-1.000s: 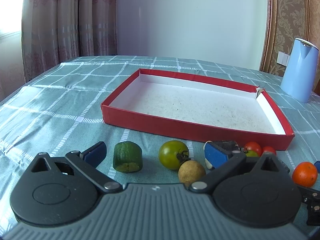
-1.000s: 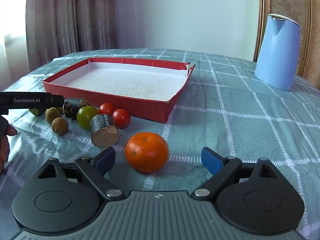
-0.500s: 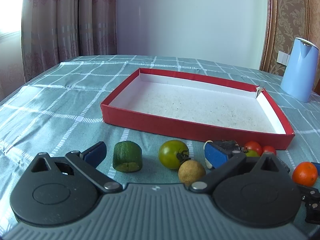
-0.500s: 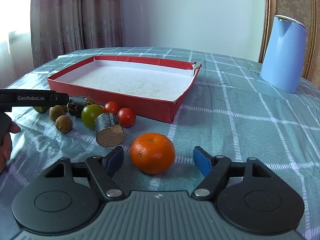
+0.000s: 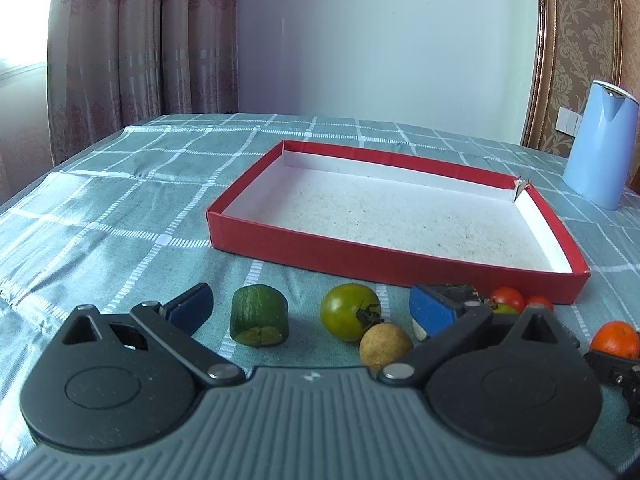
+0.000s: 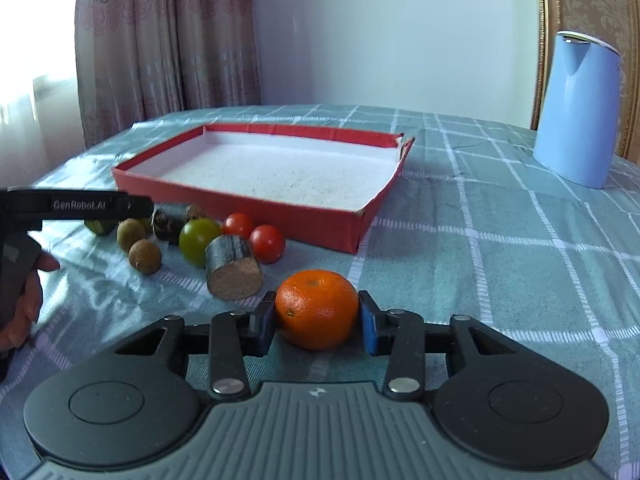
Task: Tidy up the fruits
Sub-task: 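Close the right tool on the orange while the left tool approaches the cucumber slice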
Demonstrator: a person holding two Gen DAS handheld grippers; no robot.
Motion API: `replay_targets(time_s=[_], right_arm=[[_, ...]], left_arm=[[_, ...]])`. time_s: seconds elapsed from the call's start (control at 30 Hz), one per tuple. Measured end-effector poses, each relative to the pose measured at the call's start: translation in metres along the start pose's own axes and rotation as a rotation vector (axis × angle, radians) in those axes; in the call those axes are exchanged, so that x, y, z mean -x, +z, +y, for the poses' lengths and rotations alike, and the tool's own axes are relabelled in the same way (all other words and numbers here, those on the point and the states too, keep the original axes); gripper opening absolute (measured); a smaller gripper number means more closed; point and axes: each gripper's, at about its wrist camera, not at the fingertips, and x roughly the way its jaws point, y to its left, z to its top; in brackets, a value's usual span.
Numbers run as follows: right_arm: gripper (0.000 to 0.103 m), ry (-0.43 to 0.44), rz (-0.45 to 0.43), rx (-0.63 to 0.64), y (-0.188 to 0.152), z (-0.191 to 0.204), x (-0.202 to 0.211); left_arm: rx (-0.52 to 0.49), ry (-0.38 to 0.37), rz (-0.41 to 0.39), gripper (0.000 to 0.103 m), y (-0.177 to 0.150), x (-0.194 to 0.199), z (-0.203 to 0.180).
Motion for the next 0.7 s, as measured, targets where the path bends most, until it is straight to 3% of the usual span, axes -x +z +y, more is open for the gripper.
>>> replay_targets(time_s=[0.27, 0.37, 0.47, 0.6, 0.7], right_arm=[[0.040, -0.022, -0.100, 0.020, 0.024, 0.003, 0.003], [0.040, -0.016, -0.119, 0.042, 0.035, 0.006, -0.001], [0.040, 0.002, -0.122, 0.041, 0.037, 0.007, -0.005], [0.040, 0.017, -0.089, 0.034, 0.034, 0.004, -0.012], [0.040, 0.026, -0.095, 0.038, 0.033, 0.006, -0.011]], left_arm=[[0.057, 0.037, -0.007, 0.103, 0.002, 0.004, 0.014], [0.076, 0.010, 0.003, 0.103, 0.003, 0.008, 0.027], [0.043, 0.030, -0.013, 0.103, 0.008, 0.012, 0.041], [-0.003, 0.121, -0.017, 0.103, 0.010, 0.014, 0.062], [-0.008, 0.115, 0.008, 0.103, 0.007, 0.011, 0.065]])
